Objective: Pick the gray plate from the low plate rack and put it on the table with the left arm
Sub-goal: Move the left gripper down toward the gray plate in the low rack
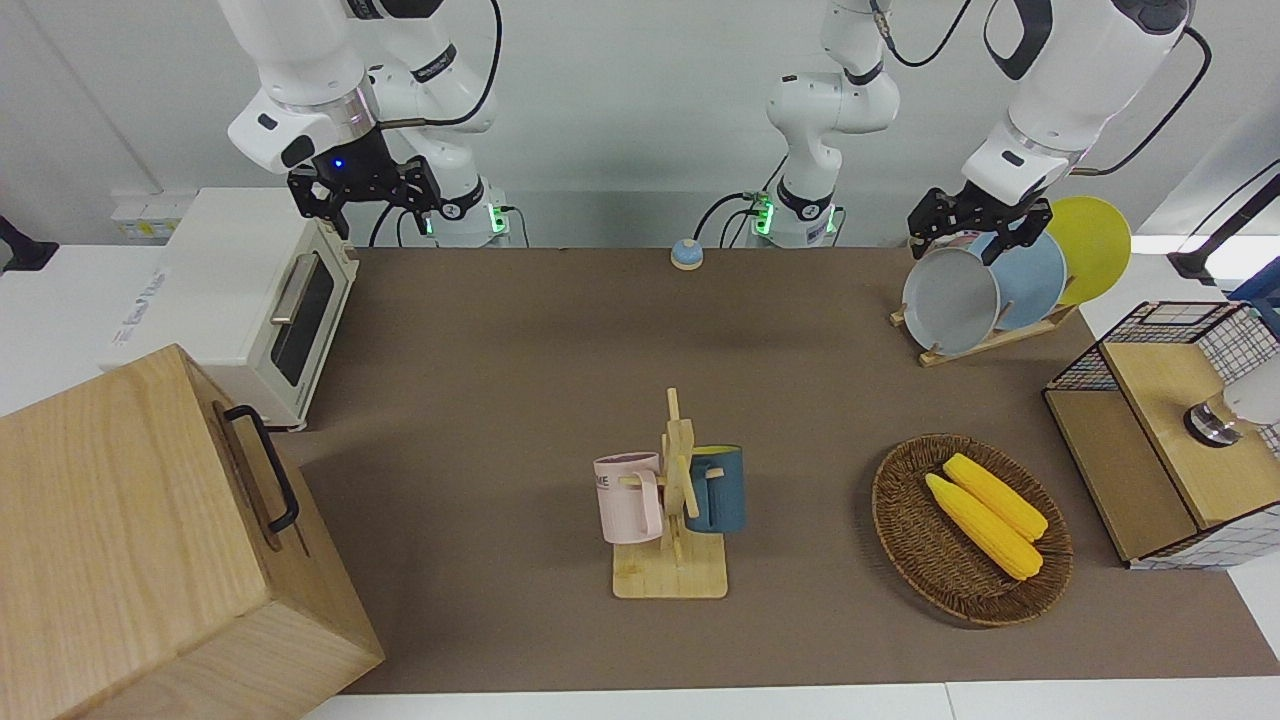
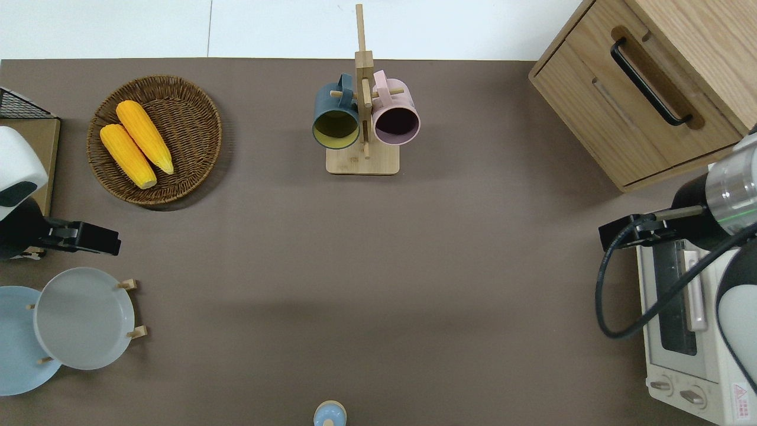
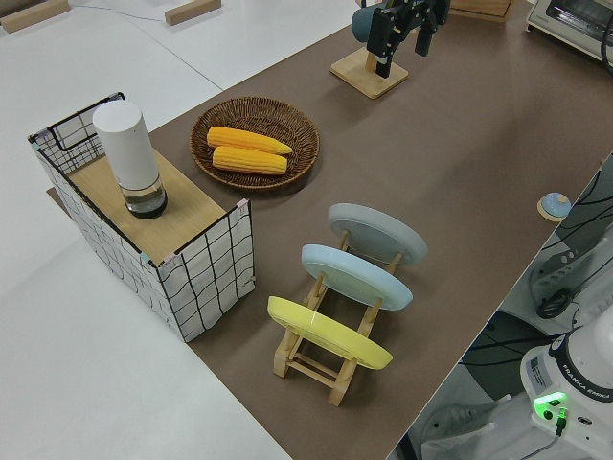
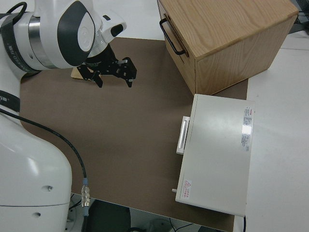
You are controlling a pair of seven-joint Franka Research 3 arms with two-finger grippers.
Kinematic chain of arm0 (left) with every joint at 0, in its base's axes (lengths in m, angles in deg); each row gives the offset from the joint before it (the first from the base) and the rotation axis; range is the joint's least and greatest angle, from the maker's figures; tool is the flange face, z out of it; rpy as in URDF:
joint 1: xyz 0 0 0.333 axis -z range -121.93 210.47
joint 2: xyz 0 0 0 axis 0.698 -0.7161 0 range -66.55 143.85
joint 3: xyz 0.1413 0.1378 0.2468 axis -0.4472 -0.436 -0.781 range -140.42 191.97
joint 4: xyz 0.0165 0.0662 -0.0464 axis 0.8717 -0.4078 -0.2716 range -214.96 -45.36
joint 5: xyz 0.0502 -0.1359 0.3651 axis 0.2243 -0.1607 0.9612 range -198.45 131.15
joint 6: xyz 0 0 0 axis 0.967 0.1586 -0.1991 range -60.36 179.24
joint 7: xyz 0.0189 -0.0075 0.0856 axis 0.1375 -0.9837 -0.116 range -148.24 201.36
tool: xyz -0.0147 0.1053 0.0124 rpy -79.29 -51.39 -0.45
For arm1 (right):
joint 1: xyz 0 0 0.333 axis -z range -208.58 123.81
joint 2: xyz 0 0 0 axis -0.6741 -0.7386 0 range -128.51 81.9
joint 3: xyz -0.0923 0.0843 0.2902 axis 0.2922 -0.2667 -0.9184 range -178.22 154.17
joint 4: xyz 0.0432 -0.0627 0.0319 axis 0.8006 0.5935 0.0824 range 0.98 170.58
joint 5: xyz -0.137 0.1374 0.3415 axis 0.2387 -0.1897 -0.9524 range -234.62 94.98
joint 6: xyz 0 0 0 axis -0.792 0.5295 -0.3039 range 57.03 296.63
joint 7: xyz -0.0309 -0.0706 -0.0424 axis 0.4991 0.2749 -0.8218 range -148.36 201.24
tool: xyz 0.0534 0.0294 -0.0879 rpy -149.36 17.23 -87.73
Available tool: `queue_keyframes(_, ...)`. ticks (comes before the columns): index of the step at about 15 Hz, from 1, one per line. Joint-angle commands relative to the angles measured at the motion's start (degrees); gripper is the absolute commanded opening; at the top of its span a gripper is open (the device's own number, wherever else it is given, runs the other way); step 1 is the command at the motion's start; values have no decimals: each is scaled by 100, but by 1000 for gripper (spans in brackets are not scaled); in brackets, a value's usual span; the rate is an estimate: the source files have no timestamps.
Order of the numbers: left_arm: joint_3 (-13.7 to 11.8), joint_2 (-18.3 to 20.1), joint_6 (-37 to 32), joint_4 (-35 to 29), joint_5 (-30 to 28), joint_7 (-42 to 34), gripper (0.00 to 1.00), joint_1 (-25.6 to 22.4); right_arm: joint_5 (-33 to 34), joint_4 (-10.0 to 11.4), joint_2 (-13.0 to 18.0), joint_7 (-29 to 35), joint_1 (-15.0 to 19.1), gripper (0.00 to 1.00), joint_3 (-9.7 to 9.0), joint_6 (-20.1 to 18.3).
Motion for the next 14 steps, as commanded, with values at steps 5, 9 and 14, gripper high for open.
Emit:
queue_keyframes(5,-43,-3,-110,78,64,33,995,52,37,-46,12,68,145,983,-124,-78)
queue_keyframes(9,-43,155,-258,25,73,146,995,8,37,-46,20,68,145,983,-124,-69)
queue_keyframes(14,-52,506,-391,-264,310,332,995,8,37,-46,12,68,145,983,-115,-69)
